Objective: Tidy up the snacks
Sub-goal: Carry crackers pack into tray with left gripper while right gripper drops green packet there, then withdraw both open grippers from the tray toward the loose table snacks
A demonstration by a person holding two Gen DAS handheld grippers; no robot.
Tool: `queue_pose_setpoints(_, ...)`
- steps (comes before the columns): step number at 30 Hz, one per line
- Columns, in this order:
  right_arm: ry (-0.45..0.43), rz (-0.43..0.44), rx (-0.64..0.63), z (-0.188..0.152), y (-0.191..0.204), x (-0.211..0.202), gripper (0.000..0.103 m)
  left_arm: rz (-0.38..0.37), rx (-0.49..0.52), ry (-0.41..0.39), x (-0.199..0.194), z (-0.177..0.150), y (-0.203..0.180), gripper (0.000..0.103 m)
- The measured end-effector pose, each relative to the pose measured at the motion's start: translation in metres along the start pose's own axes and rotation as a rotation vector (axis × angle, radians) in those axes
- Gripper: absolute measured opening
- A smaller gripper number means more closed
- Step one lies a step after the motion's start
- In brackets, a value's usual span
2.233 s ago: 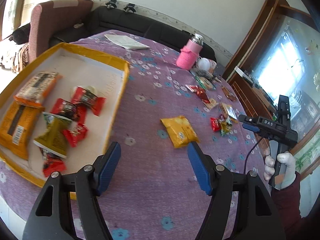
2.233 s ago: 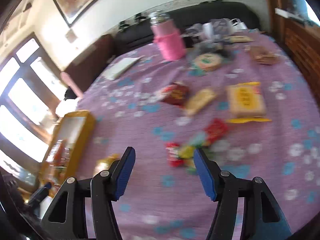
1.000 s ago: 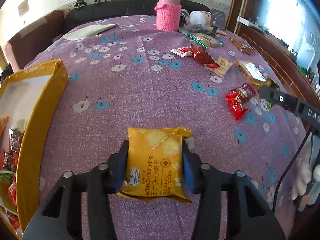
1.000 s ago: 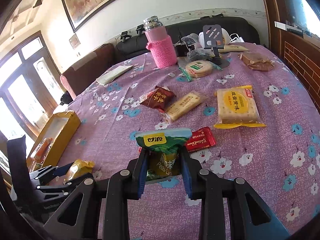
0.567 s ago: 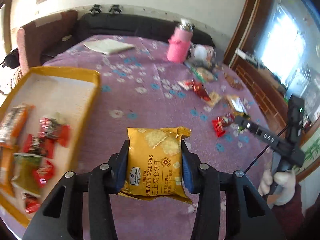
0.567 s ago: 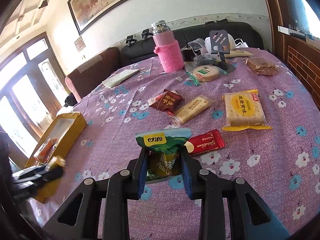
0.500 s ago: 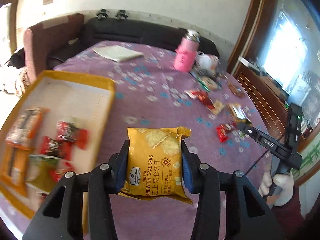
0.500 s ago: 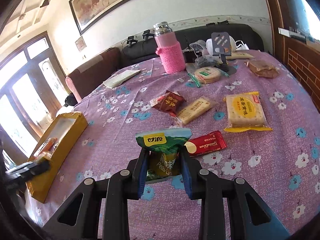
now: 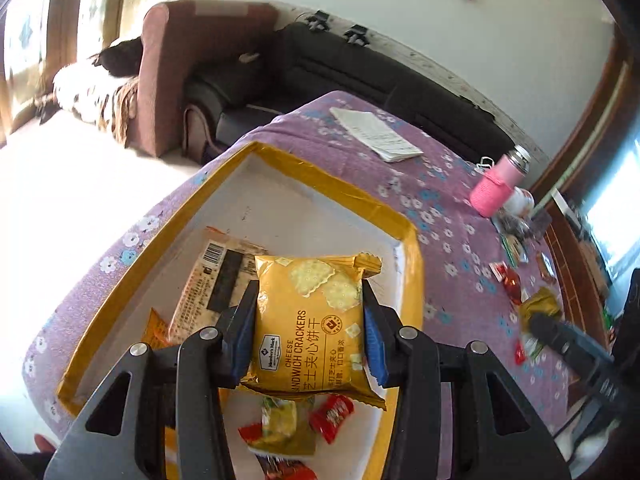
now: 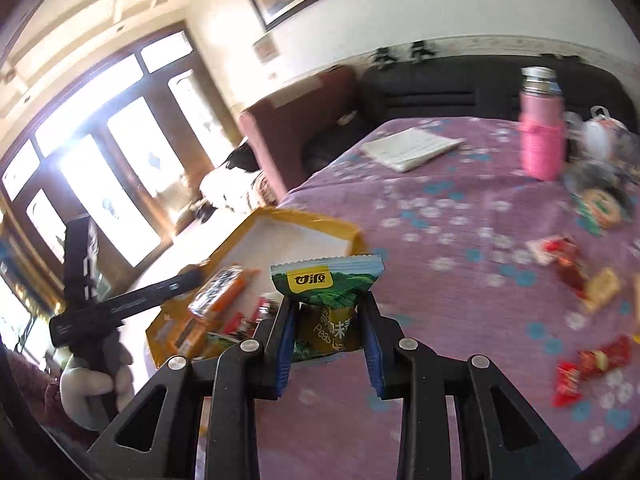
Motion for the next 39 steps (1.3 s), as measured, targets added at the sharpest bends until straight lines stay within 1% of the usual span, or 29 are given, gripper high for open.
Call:
queue_pose_setpoints(2,0.059,0.014,-0.017,0.006,0.020,0.034,0.030,0.001,-0.029,0.021,0.015,0.004,0.008,0.044)
queue_pose_setpoints(4,0.107,-0.002,-0.051,0.007,0.039,0.067,0.030,0.007,-0.045,0.047,0.030,0.003,0.013,0.044)
queue_pose_setpoints(7,0.163,-0.024,-0.092,0.009,0.054,0.109,0.030,0.001,-0.070,0.071,0.043,0.002,0.019,0.045)
queue_pose_setpoints(8,0.176,-0.032,-0.102,0.007,0.058,0.118,0.030,-0.004,-0.068,0.054,0.041,0.001,0.019,0.046)
queue_pose_setpoints(10,0.199,-0.063,-0.134,0.004,0.064,0.138,0.031,-0.016,-0.066,0.060,0.038,0.001,0.020,0.048)
queue_pose_setpoints(11,0.209,-0.078,-0.153,0.003,0.066,0.145,0.034,-0.032,-0.072,0.064,0.036,0.002,0.022,0.049)
queue_pose_setpoints(13,0.221,-0.111,-0.181,-0.001,0.069,0.153,0.034,-0.042,-0.082,0.046,0.026,0.001,0.025,0.050)
queue_pose_setpoints(16,0.176,-0.102,-0.182,0.000,0.071,0.141,0.037,-0.030,-0.080,-0.007,0.004,0.000,0.028,0.050)
queue_pose_setpoints(17,0.151,-0.100,-0.179,-0.001,0.069,0.134,0.042,-0.027,-0.078,-0.036,-0.009,-0.002,0.028,0.050)
queue_pose_setpoints(18,0.118,-0.100,-0.174,-0.002,0.067,0.122,0.047,-0.024,-0.072,-0.062,-0.019,-0.004,0.027,0.052)
queue_pose_setpoints(21,0.024,-0.090,-0.173,-0.006,0.065,0.084,0.053,-0.001,-0.055,-0.143,-0.049,-0.014,0.018,0.059)
queue_pose_setpoints(22,-0.005,-0.089,-0.173,-0.009,0.063,0.071,0.054,0.002,-0.047,-0.165,-0.057,-0.019,0.013,0.061)
queue_pose_setpoints(24,-0.053,-0.093,-0.159,-0.015,0.058,0.050,0.062,0.010,-0.036,-0.198,-0.068,-0.028,0.002,0.063)
queue_pose_setpoints(26,-0.077,-0.094,-0.128,-0.019,0.050,0.033,0.063,0.019,-0.028,-0.223,-0.076,-0.038,-0.009,0.068)
queue_pose_setpoints(27,-0.083,-0.086,-0.112,-0.023,0.044,0.024,0.063,0.025,-0.026,-0.231,-0.077,-0.044,-0.015,0.074)
queue_pose_setpoints(28,-0.084,-0.084,-0.105,-0.027,0.039,0.019,0.063,0.026,-0.025,-0.241,-0.078,-0.049,-0.020,0.078)
queue_pose_setpoints(31,-0.087,-0.106,-0.097,-0.036,0.022,0.008,0.063,0.032,-0.023,-0.248,-0.074,-0.065,-0.033,0.084)
queue_pose_setpoints(33,-0.086,-0.147,-0.102,-0.046,0.011,0.002,0.063,0.022,-0.018,-0.223,-0.068,-0.073,-0.042,0.084)
queue_pose_setpoints(34,-0.083,-0.158,-0.099,-0.048,0.005,0.001,0.063,0.005,-0.003,-0.197,-0.063,-0.075,-0.049,0.084)
queue_pose_setpoints(37,-0.094,-0.162,-0.052,-0.054,-0.016,-0.007,0.063,0.027,0.018,-0.171,-0.057,-0.083,-0.063,0.084)
queue_pose_setpoints(39,-0.117,-0.166,-0.011,-0.059,-0.032,-0.013,0.066,0.021,0.040,-0.155,-0.053,-0.089,-0.075,0.084)
Point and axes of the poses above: each gripper's, at about its wrist camera, not at the fingertips, and x roughly the way its jaws point, y to its left, z to its top, the point moved 2 cm from there along x, roughly the way its jaws point, and after that the axes turned 6 degrees about y, right-handed, at the moved point
